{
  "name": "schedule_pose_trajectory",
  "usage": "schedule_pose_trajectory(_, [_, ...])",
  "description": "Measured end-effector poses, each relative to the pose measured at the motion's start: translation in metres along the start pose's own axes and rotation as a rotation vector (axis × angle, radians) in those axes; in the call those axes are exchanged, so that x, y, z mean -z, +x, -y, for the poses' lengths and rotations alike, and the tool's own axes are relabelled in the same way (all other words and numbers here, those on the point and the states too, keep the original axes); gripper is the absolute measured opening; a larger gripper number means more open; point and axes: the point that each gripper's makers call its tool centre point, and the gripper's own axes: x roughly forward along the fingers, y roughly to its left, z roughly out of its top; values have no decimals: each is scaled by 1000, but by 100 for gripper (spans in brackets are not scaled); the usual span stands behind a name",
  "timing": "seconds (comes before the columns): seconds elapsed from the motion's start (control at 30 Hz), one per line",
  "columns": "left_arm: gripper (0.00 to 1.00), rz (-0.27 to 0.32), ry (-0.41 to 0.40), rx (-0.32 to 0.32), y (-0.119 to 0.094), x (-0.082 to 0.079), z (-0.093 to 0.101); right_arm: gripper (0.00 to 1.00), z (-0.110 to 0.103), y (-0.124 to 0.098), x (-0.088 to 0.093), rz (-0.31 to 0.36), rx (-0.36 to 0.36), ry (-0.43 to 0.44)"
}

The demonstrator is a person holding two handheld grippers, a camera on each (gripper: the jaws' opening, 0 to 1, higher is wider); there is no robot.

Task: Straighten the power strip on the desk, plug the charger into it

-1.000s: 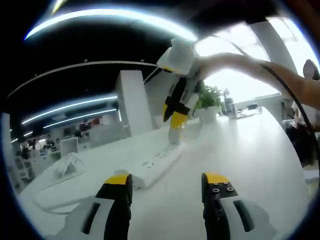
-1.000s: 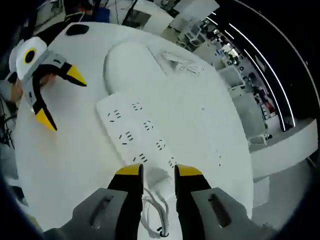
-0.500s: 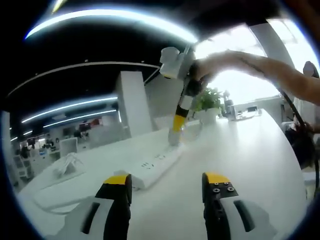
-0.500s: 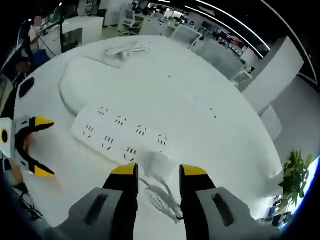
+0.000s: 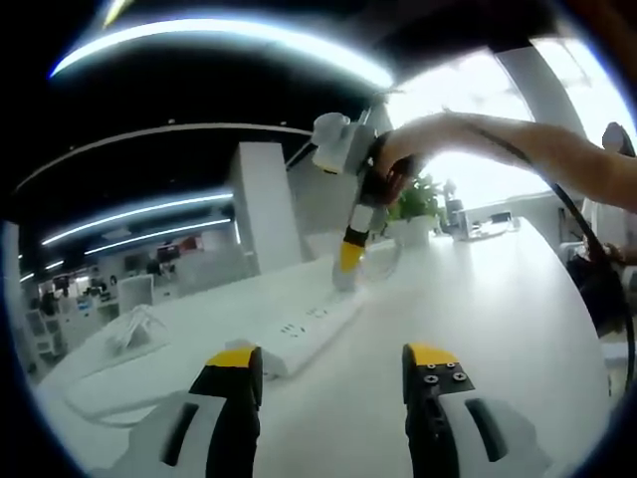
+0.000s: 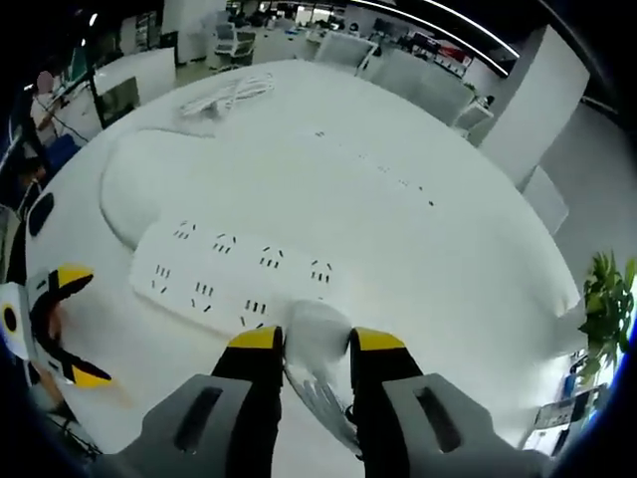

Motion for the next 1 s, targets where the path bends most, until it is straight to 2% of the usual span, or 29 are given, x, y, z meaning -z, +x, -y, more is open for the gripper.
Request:
schedule_pose_trajectory(0.2, [59, -1, 3, -1, -1, 1, 2, 24, 5, 1, -1, -24, 32, 69])
schedule_pose_trajectory(0.43, [59, 2, 1, -1, -2, 1, 2, 23, 9, -1, 5, -40, 58, 49])
schedule_pose_trajectory(0.53, [59, 2, 2, -1, -2, 1, 3, 23, 12, -1, 7, -29, 31, 45])
schedule_pose_trajectory(0.6, [59, 2, 2, -1, -2, 1, 3, 23, 14, -1, 7, -32, 7, 84])
schedule_pose_trajectory(0.73, [59, 0, 4, -1, -2, 1, 2, 23, 14, 4, 1, -44, 56, 65])
schedule_pose_trajectory(0.8, [59, 1, 5, 0, -2, 1, 1, 23, 14, 6, -4, -62, 123, 17])
schedule_pose_trajectory(0.87, [59, 1, 3, -1, -2, 1, 1, 23, 12, 8, -8, -70, 135, -22])
schedule_pose_trajectory(1.0, [59, 0, 6, 1, -2, 1, 1, 23, 14, 8, -12, -84, 107, -38])
